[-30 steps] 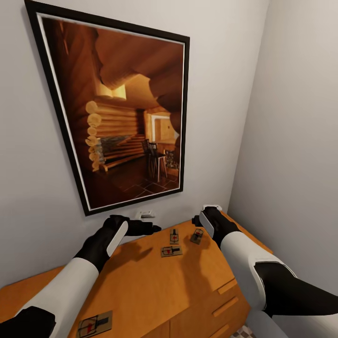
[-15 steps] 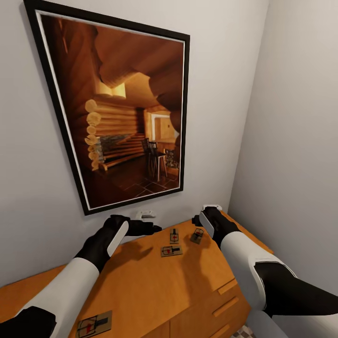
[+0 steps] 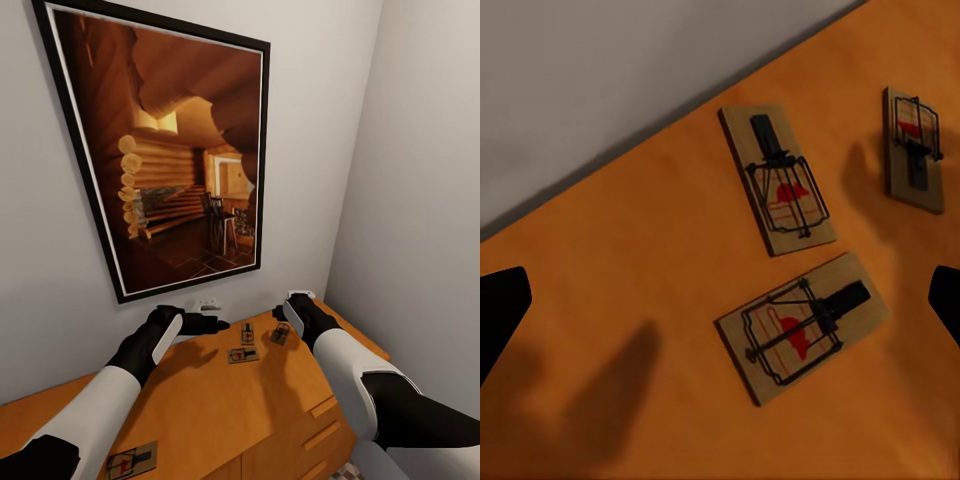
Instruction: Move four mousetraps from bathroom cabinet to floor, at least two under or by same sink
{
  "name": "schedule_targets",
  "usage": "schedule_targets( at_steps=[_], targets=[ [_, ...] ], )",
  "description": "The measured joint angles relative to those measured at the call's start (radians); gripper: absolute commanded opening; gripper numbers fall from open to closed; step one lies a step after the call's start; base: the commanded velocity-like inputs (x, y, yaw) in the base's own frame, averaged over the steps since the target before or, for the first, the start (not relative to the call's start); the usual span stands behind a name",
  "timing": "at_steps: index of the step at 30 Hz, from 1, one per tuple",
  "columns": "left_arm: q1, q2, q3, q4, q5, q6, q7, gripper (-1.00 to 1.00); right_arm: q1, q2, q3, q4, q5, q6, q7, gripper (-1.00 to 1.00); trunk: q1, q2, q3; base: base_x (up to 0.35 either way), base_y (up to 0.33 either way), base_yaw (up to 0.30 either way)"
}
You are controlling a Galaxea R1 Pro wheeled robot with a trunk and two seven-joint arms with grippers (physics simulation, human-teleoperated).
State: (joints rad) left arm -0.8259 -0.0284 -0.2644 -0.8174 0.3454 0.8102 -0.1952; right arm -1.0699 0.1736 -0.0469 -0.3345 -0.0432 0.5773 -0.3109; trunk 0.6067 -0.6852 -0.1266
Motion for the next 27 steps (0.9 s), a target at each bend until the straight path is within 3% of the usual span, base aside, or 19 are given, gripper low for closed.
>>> schedule_targets(
  at_steps=[27],
  targets=[
    [0.0,-0.002,-0.001,0.0,-0.001,0.002,0.0,1.0,0.001,0.0,-0.006,0.015,-0.015,-0.038,0.004,1.0,0.1,-0.183,-0.082,0.0,0.0,0.0]
  ],
)
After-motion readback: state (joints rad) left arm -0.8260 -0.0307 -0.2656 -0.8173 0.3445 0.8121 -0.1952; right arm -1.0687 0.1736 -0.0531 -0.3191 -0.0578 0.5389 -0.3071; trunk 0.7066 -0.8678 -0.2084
